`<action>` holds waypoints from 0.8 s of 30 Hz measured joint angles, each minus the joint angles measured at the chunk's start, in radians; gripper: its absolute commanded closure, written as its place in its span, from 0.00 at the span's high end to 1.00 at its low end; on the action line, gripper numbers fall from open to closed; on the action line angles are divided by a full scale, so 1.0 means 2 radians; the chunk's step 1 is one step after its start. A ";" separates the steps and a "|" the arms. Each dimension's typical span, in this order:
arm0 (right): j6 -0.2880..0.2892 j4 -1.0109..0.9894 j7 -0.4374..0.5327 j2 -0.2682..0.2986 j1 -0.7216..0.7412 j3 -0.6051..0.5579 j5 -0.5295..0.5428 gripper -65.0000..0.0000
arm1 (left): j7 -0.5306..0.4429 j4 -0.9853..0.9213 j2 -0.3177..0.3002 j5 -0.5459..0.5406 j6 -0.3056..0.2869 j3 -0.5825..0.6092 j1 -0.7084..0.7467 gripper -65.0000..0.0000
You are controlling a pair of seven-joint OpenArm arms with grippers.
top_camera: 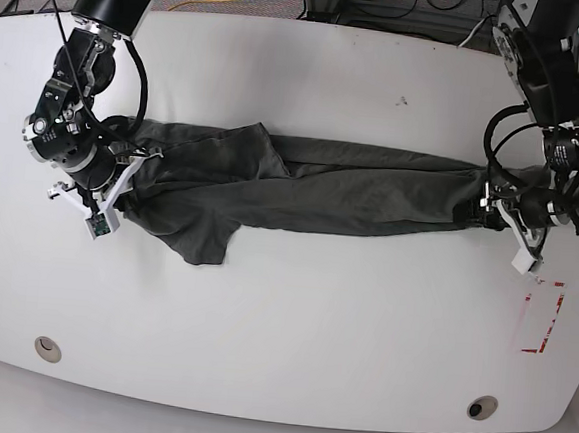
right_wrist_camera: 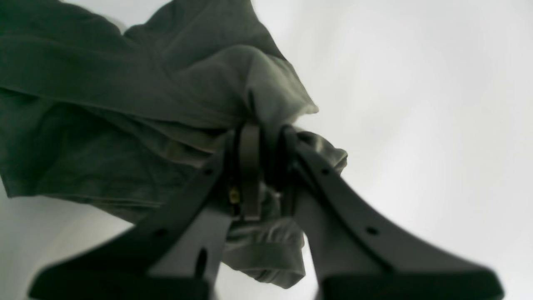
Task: Layout the t-shirt on the table in an organized manner, then fold the t-shirt properly
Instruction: 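Hold the shirt with the right gripper and adjust the left gripper's grip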
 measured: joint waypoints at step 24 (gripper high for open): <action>0.000 0.000 0.000 0.000 0.000 0.000 0.000 0.10 | 0.003 0.001 -0.031 -0.015 0.000 0.001 0.021 0.36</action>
